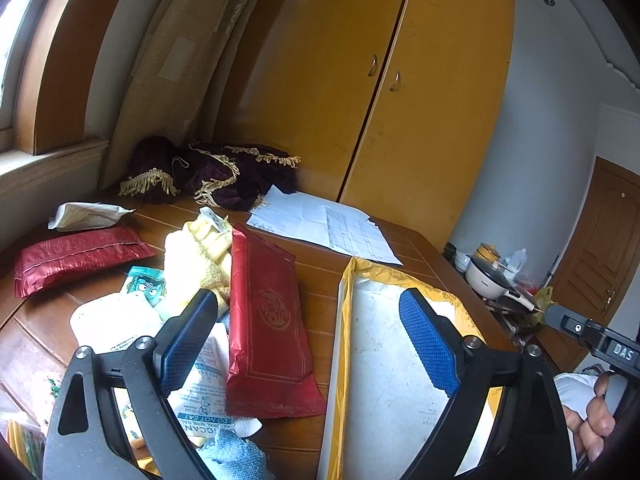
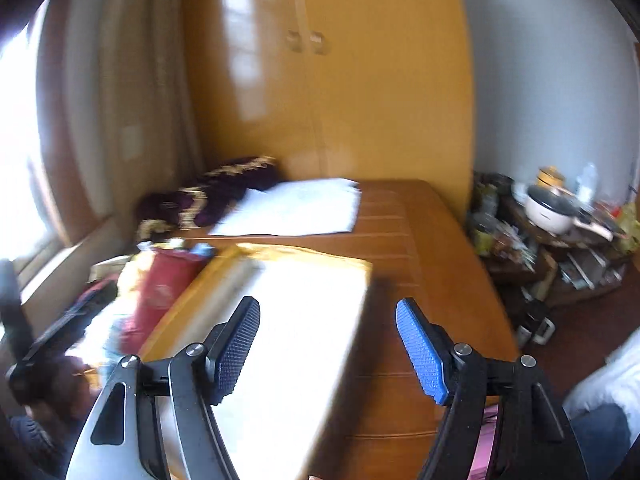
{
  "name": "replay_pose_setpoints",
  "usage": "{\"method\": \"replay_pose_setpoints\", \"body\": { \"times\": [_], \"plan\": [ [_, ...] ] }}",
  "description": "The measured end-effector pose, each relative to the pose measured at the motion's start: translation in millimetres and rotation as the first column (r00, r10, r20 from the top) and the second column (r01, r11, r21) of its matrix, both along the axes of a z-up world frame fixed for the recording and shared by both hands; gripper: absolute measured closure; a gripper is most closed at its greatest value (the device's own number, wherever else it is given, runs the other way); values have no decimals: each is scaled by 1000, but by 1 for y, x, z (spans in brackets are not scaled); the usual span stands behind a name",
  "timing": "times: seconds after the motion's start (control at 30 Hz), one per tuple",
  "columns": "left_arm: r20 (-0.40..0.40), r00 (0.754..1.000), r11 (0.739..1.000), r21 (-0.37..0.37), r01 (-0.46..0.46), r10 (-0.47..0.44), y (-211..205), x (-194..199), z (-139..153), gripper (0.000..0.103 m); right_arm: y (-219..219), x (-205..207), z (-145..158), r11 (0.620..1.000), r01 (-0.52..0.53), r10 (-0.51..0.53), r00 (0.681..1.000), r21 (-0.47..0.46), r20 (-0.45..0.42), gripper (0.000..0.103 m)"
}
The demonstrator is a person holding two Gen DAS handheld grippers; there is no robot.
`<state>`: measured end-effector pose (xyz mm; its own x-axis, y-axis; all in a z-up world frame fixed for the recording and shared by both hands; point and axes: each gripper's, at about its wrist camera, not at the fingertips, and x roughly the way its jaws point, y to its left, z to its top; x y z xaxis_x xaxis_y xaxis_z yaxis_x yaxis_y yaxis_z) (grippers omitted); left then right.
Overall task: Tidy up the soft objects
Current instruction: 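Carry the white yellow-rimmed tray with both tools and set it on the table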
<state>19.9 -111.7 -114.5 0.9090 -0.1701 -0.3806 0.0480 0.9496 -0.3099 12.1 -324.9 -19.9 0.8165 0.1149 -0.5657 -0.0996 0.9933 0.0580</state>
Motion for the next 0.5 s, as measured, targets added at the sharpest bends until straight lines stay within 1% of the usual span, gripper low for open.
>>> {"method": "replay_pose_setpoints", "body": {
  "times": [0.03, 0.1, 0.2, 0.23, 0.27, 0.33, 0.37, 0.4, 0.5],
  "plan": [
    [2, 1000, 1000, 5, -7, 7, 0, 0, 0, 10, 14, 4, 0, 999, -36, 36, 999, 13, -1, 30],
    [-18, 1000, 1000, 5, 3, -3, -1, 2, -1, 10, 42, 11, -5, 993, -110, 110, 994, 35, 5, 30],
    [-39, 999, 1000, -3, 17, -17, -1, 4, -4, 10, 73, 28, -21, 989, -140, 141, 990, 46, -17, 31],
    [-51, 999, 1000, -1, -1, 1, -1, 6, -4, 12, 74, 32, -25, 988, -141, 143, 990, 62, -17, 31],
    [-64, 998, 1000, -7, -18, 18, 3, 8, -7, 12, 71, 36, -29, 989, -125, 128, 991, 73, -29, 31],
    [-111, 994, 998, -67, 19, -26, 9, 15, -11, 12, 50, 45, -33, 992, -67, 73, 996, 111, -51, 31],
    [-137, 989, 993, -111, 43, -58, 10, 18, -14, 12, 45, 51, -35, 991, -46, 53, 997, 124, -52, 31],
    [-158, 985, 989, -135, 51, -72, 11, 21, -17, 12, 36, 52, -35, 990, -28, 35, 998, 140, -48, 31],
    [-179, 981, 989, -143, 47, -72, 9, 21, -20, 12, 11, 59, -41, 981, 48, -36, 997, 190, -68, 31]
  ]
}}
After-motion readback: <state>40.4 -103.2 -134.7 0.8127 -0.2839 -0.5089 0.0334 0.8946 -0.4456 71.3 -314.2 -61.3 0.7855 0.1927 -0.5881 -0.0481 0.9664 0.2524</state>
